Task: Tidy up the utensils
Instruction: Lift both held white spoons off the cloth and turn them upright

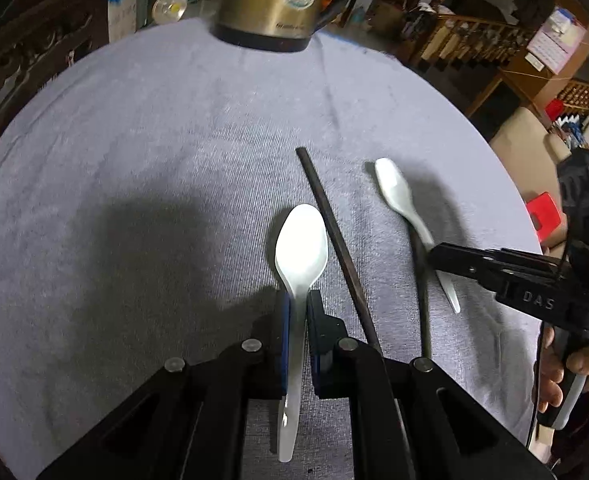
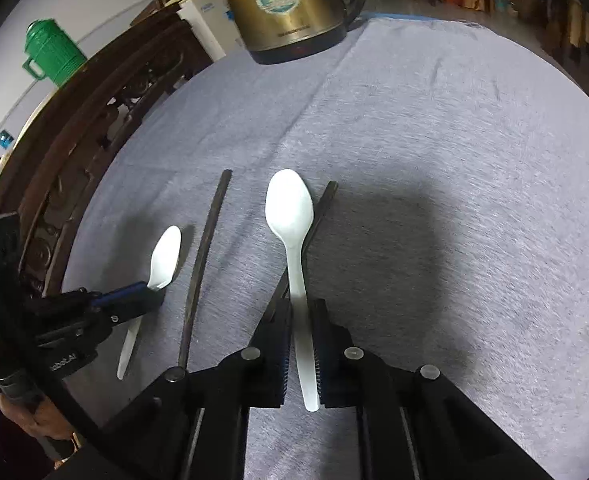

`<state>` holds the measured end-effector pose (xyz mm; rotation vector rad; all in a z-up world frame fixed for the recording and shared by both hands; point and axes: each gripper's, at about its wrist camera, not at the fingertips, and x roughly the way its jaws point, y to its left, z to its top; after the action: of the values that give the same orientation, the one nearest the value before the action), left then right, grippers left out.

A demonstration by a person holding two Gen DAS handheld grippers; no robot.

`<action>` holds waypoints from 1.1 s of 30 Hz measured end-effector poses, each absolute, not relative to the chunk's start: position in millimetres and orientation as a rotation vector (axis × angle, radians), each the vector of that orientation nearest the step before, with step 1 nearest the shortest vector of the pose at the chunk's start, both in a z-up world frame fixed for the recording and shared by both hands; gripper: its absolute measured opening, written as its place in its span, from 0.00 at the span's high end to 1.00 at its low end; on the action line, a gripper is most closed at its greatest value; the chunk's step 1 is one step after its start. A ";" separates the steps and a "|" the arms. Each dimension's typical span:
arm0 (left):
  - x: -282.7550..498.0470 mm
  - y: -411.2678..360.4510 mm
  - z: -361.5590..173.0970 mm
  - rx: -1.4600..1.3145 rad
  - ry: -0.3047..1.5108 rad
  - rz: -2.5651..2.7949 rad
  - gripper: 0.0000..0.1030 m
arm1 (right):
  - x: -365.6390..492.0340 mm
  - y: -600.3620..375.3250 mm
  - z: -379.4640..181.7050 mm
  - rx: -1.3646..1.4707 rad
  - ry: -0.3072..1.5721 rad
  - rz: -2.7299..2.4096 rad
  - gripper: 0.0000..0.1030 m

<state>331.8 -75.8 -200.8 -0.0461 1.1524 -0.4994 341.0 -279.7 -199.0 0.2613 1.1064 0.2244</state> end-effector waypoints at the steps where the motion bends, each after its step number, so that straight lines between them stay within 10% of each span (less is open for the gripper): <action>1: 333.5 -76.0 -202.1 -0.048 1.157 -0.494 0.92 | 338.2 -282.7 -198.1 0.255 1.104 0.206 0.90; 17: 344.2 -91.8 -201.5 -0.019 1.186 -0.468 0.85 | 269.9 -333.1 -195.0 0.272 1.188 0.068 0.89; 21: 353.9 -97.0 -202.4 -0.027 1.189 -0.465 0.85 | 281.8 -339.3 -192.2 0.276 1.188 0.030 0.42; 23: 355.3 -94.8 -202.9 -0.035 1.193 -0.463 0.85 | 288.5 -339.8 -187.6 0.262 1.149 0.009 0.35; 28: 371.4 -98.1 -202.9 -0.025 1.203 -0.443 0.85 | 315.1 -335.6 -194.4 0.213 1.179 -0.017 0.39; 33: 381.3 -109.2 -203.5 0.011 1.186 -0.442 0.83 | 326.1 -323.7 -194.8 0.122 1.180 -0.032 0.71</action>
<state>381.3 -109.2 -203.5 0.0112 1.1861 -0.4424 326.1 -323.7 -194.8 0.1220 1.1803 -0.0318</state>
